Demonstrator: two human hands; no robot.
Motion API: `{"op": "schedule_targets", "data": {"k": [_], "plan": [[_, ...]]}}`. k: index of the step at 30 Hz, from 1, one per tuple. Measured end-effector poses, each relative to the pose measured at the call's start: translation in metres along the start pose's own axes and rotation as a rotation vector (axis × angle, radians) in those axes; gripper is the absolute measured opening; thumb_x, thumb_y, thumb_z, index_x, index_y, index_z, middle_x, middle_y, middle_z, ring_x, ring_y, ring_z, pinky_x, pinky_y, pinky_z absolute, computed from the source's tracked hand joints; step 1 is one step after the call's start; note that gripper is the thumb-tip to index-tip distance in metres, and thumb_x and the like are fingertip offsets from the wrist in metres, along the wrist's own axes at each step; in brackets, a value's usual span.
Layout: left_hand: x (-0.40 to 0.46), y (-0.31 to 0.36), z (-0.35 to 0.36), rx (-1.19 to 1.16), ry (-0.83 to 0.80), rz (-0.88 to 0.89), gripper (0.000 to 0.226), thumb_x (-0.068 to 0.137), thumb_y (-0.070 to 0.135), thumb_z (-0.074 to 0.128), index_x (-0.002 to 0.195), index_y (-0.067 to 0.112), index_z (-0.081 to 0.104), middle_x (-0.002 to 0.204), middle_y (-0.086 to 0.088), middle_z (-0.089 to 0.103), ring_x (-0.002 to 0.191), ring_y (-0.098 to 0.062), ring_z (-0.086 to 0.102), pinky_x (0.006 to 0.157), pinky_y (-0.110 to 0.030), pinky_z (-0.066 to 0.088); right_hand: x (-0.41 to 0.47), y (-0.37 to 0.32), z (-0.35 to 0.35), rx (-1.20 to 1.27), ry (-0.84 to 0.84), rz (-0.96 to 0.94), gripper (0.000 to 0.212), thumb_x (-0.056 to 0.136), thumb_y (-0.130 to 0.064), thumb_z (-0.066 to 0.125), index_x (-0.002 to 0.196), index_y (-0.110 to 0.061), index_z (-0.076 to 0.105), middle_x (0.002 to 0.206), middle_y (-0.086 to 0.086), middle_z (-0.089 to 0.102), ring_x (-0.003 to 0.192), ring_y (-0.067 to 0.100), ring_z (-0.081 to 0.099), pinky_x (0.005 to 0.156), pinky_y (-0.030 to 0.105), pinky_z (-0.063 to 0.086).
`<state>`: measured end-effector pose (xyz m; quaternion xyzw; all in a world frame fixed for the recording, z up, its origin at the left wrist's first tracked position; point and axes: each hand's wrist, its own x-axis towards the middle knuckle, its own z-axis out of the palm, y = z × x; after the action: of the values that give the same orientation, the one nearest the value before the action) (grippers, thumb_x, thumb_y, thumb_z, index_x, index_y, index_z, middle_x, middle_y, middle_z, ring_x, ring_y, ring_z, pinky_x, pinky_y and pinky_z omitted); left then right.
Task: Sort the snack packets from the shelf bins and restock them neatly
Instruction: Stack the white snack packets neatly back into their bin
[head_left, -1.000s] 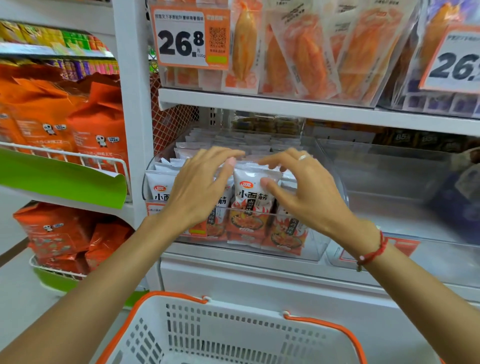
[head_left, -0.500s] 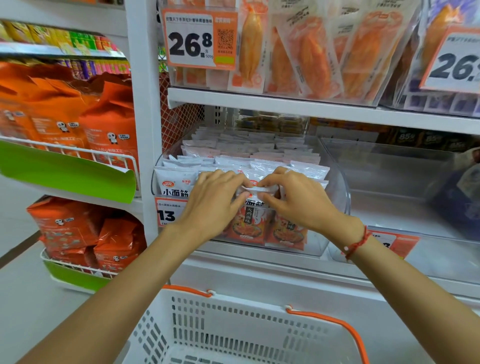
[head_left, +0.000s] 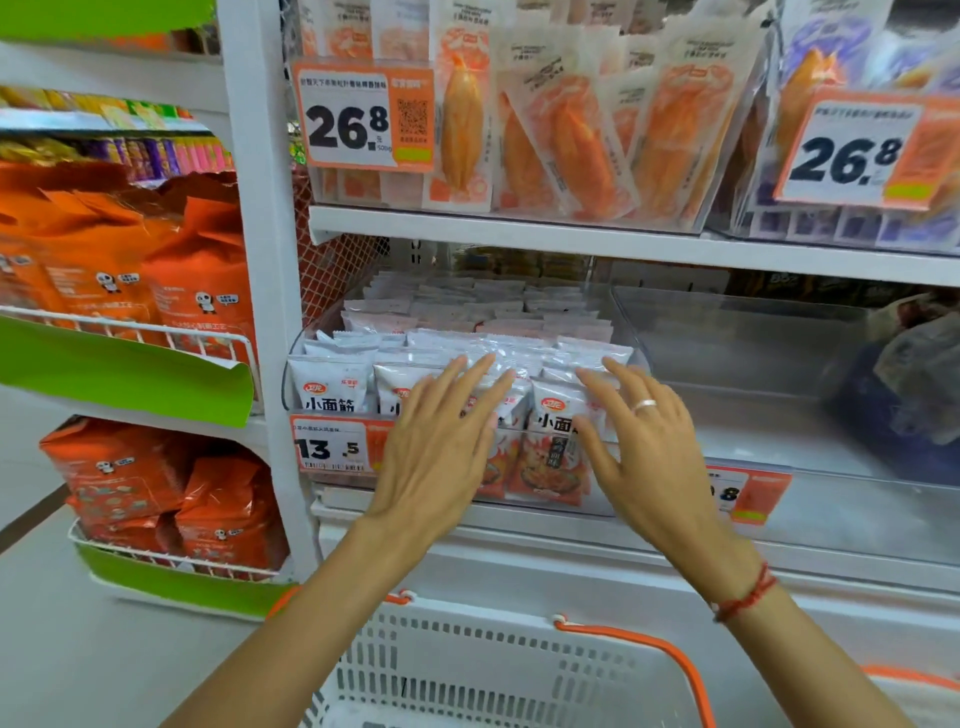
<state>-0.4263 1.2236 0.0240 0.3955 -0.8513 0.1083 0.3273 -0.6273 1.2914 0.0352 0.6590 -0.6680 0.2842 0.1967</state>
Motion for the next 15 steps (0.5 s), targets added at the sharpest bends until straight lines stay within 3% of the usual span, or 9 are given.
{"op": "schedule_targets", "data": {"k": [3,8,12,15], "plan": [[-0.002,0.004,0.014,0.034,-0.038,-0.022,0.048,0.102,0.031,0.027,0.149,0.026,0.032,0.148,0.001,0.042,0.143,-0.021,0.026,0.118,-0.038,0.014,-0.005,0.005,0.009,-0.043,-0.039,-0.025,0.050,0.100,-0.045,0.029,0.143,-0.024,0.044,0.149,0.008,0.042,0.129,0.030,0.046,0.098,0.045,0.046],[-0.007,0.003,0.017,0.005,0.032,-0.033,0.049,0.103,0.028,0.027,0.152,0.024,0.028,0.158,0.001,0.027,0.148,-0.020,0.016,0.119,-0.045,0.014,-0.012,0.004,0.004,0.056,0.095,-0.076,0.049,0.097,-0.035,0.045,0.145,-0.025,0.040,0.150,0.007,0.039,0.136,0.030,0.037,0.111,0.048,0.032],[-0.053,0.016,0.022,-0.058,0.199,-0.129,0.047,0.096,0.016,0.047,0.143,0.014,0.045,0.151,-0.004,0.038,0.140,-0.023,0.031,0.117,-0.041,0.022,-0.063,0.011,0.004,0.248,0.214,-0.083,0.039,0.091,-0.017,0.057,0.130,-0.015,0.057,0.138,0.008,0.051,0.129,0.029,0.044,0.109,0.038,0.032],[-0.127,0.017,0.035,-0.041,0.127,-0.264,0.045,0.091,0.013,0.052,0.136,0.012,0.052,0.144,-0.006,0.046,0.131,-0.025,0.039,0.109,-0.036,0.027,-0.126,0.026,0.014,0.253,0.130,-0.038,0.031,0.089,-0.012,0.056,0.118,-0.013,0.065,0.129,0.009,0.057,0.121,0.030,0.049,0.103,0.038,0.037]]}}
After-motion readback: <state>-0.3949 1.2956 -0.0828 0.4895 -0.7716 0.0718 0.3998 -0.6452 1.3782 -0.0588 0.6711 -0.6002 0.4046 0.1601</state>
